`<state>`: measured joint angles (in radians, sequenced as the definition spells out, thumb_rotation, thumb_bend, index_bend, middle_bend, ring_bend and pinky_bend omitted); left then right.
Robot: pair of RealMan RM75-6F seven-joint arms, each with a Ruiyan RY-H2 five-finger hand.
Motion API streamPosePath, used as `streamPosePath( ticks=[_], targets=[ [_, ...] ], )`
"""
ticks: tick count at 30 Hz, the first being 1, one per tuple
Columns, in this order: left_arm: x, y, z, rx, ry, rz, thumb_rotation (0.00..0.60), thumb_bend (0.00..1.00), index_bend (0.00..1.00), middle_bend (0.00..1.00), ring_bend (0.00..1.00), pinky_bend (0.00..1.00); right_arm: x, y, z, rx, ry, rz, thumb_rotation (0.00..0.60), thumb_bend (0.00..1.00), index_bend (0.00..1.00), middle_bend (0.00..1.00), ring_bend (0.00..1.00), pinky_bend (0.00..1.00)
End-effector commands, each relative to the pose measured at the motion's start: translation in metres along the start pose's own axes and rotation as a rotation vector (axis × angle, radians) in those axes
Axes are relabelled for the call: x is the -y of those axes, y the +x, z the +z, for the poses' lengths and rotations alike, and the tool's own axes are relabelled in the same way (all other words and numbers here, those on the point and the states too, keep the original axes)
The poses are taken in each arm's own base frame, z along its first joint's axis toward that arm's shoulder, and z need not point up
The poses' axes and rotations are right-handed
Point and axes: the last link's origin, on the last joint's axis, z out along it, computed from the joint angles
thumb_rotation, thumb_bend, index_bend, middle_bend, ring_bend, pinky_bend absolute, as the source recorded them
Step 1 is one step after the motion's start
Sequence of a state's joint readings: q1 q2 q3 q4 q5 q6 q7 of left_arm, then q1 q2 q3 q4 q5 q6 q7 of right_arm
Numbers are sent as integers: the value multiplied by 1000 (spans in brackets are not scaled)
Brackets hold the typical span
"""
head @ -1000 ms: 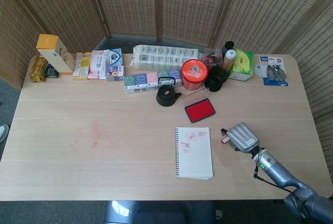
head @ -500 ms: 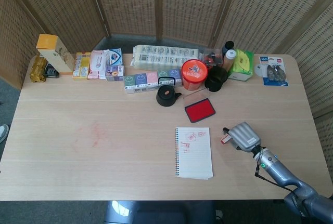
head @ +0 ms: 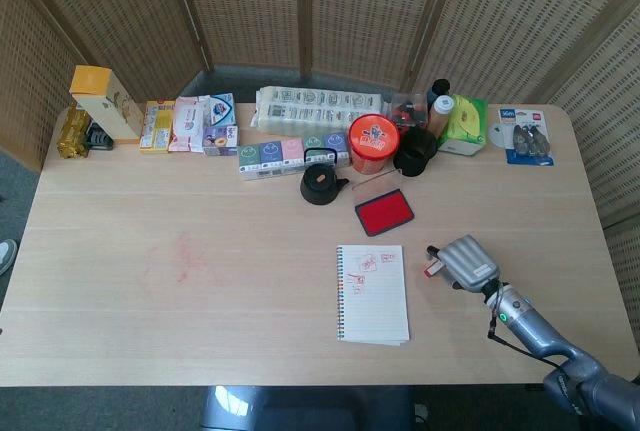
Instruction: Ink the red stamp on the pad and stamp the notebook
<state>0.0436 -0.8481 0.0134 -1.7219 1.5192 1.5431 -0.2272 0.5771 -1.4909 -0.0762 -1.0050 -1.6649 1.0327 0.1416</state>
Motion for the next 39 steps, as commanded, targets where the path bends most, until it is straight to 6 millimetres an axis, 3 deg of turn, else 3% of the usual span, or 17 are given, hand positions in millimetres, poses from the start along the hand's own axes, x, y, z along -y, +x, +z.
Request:
streamPosePath(
  ticks=[1,39],
  targets=[
    [0,0,0,0,0,0,600,31,0,0,0,38,0,-1,1,4,0,3,600,406,399,946,1000,1000],
    [-1,-1,0,14,-5,-2,600,30,0,0,0,38,-2,5,4,-15,-36,121,600,466,567,946,1000,1000]
  ],
)
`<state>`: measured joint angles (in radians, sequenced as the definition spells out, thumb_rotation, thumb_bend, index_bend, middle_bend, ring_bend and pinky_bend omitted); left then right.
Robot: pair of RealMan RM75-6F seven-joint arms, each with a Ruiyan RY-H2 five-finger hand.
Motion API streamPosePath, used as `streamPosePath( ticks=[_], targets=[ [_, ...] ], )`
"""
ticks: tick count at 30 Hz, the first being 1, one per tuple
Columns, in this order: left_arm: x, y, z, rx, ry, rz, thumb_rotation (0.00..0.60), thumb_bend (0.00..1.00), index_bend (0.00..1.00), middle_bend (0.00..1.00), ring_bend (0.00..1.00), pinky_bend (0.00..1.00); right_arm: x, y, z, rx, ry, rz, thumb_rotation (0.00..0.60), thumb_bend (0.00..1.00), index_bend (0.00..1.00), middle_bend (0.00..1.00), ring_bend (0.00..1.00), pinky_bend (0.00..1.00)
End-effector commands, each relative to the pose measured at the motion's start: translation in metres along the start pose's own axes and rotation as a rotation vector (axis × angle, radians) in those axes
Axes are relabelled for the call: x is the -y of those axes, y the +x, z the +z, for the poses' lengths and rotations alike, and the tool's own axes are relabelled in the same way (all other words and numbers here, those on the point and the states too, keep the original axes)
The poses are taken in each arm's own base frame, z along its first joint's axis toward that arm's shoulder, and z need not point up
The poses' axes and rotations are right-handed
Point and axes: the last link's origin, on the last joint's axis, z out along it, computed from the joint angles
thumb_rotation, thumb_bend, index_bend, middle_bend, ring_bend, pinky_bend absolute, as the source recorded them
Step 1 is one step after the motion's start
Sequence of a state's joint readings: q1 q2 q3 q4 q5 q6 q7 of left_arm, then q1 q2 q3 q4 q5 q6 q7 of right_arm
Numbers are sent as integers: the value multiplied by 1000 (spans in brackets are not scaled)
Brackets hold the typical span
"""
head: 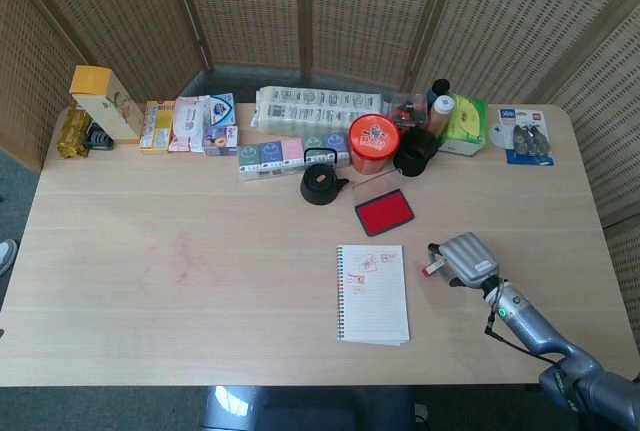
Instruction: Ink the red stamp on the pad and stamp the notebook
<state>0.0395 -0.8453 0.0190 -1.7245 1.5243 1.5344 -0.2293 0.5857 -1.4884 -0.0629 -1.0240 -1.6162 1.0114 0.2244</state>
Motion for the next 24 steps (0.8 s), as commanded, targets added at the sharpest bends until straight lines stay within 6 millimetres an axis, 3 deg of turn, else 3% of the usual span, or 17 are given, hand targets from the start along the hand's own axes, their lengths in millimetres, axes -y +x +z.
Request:
streamPosePath(
  ticks=[1,9,15,24],
  targets=[
    [0,0,0,0,1,0,600,30,0,0,0,38,2,5,0,-26,2,1,600,466,568,946,1000,1000],
    [-2,-1,-1,7,-9,1,600,31,0,0,0,38,33,49,15,-151,38,-33,600,468,577,946,1000,1000],
    [1,0,-3,7,-13,-3,600,32,0,0,0,38,69,84,44,-174,38,-8,600,468,578,945,1000,1000],
    [4,-1,-3,19,-12,-11,600,31,0,0,0,38,91,100,87,-123,-59,10,600,469,578,945,1000,1000]
  ],
)
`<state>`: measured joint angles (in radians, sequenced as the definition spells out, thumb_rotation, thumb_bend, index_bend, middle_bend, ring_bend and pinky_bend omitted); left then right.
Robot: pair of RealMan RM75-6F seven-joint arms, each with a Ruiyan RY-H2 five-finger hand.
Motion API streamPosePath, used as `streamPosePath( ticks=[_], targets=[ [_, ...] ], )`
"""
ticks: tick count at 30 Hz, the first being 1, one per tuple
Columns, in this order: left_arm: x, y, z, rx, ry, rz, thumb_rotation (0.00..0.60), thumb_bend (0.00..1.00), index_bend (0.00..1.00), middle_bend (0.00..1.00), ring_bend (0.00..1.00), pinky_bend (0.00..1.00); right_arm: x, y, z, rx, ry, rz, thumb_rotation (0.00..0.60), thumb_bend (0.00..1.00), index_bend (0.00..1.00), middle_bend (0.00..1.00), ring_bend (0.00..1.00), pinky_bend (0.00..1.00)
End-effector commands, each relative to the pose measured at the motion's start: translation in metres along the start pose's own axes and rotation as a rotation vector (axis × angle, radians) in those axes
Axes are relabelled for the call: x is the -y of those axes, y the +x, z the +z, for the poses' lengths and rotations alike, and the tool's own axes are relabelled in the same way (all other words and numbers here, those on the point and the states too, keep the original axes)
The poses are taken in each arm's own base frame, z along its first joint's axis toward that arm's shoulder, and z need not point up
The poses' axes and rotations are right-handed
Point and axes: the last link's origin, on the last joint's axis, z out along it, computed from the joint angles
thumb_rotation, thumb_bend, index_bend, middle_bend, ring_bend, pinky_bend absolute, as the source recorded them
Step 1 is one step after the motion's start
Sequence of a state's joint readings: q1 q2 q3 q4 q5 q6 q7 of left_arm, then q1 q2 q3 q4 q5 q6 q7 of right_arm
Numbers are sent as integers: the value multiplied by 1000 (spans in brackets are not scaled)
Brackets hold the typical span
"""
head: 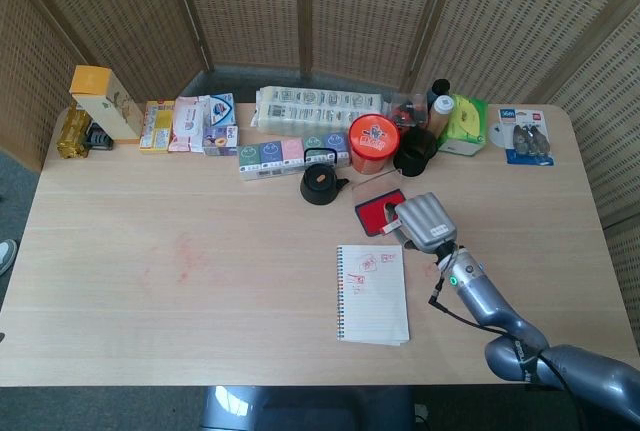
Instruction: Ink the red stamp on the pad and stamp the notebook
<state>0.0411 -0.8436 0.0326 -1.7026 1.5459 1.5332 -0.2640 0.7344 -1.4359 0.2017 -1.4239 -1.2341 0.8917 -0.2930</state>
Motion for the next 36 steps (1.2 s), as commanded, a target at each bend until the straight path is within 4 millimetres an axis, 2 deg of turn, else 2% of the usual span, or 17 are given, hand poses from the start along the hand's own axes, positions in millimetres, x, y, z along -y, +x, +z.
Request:
streamPosePath(
  ticks=[1,7,16,36],
  targets=[
    [1,0,0,2,2,-2,600,31,0,0,0,38,17,5,29,26,-40,9,600,469,578,945,1000,1000],
    [5,0,3,12,12,-16,600,31,0,0,0,38,15,-7,50,74,-136,13,600,474,577,945,1000,1000],
    [8,1,10,25,23,-22,600,30,0,0,0,38,10,-24,67,106,-209,-8,600,475,561,945,1000,1000],
    [9,0,13,37,30,-22,600,31,0,0,0,38,13,-51,81,163,-264,-56,600,475,561,943,1000,1000]
  ],
)
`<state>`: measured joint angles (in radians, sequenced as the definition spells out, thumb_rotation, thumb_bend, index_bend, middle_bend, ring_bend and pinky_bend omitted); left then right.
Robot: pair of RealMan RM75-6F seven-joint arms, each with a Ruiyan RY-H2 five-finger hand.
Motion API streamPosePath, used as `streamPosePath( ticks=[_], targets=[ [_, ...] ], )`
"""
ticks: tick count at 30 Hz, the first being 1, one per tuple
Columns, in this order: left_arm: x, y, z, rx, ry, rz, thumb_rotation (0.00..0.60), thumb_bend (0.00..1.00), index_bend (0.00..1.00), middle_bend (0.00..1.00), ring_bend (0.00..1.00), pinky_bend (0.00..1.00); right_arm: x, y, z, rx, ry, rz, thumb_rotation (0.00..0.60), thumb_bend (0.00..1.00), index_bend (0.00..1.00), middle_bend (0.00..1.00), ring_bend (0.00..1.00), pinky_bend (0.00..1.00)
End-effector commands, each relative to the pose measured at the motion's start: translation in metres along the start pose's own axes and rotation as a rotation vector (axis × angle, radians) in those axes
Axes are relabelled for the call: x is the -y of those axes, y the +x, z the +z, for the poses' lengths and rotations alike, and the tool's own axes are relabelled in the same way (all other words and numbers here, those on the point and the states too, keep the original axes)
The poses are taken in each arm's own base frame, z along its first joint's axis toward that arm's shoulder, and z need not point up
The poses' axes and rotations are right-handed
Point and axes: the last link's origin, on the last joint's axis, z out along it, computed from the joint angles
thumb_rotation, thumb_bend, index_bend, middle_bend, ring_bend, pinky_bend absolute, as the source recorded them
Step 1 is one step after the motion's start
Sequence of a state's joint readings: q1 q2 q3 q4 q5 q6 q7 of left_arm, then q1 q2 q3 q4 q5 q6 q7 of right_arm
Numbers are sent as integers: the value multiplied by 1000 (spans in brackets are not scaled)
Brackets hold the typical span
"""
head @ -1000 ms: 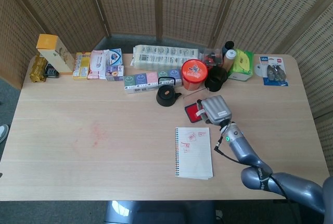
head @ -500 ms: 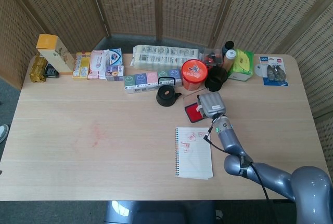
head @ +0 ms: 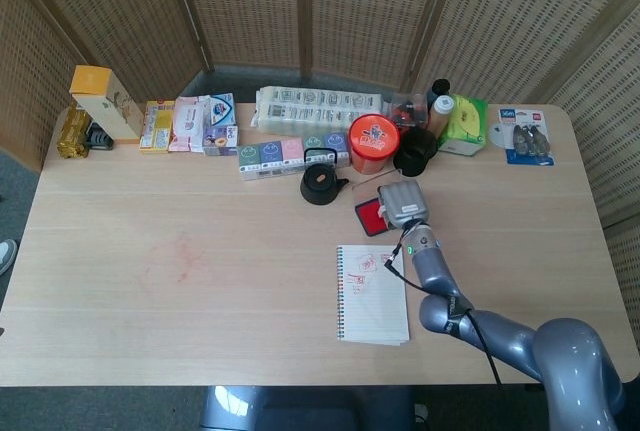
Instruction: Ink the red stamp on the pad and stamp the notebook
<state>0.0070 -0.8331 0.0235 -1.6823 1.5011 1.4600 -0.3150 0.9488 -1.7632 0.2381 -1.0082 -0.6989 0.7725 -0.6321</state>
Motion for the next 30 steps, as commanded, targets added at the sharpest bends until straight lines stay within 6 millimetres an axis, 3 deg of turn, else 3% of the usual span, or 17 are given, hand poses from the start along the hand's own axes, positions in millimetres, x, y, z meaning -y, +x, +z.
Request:
streamPosePath(
  ticks=[1,19,30],
  targets=[
    [0,0,1,2,0,1,600,31,0,0,0,38,2,-2,1,3,-4,-2,600,475,561,943,1000,1000],
    [1,0,1,4,1,-3,600,30,0,0,0,38,3,-1,-1,-16,-8,-6,600,475,560,944,1000,1000],
    [0,1,-1,6,-9,-5,600,30,0,0,0,38,4,28,-52,-115,90,-62,600,476,559,943,1000,1000]
  ],
)
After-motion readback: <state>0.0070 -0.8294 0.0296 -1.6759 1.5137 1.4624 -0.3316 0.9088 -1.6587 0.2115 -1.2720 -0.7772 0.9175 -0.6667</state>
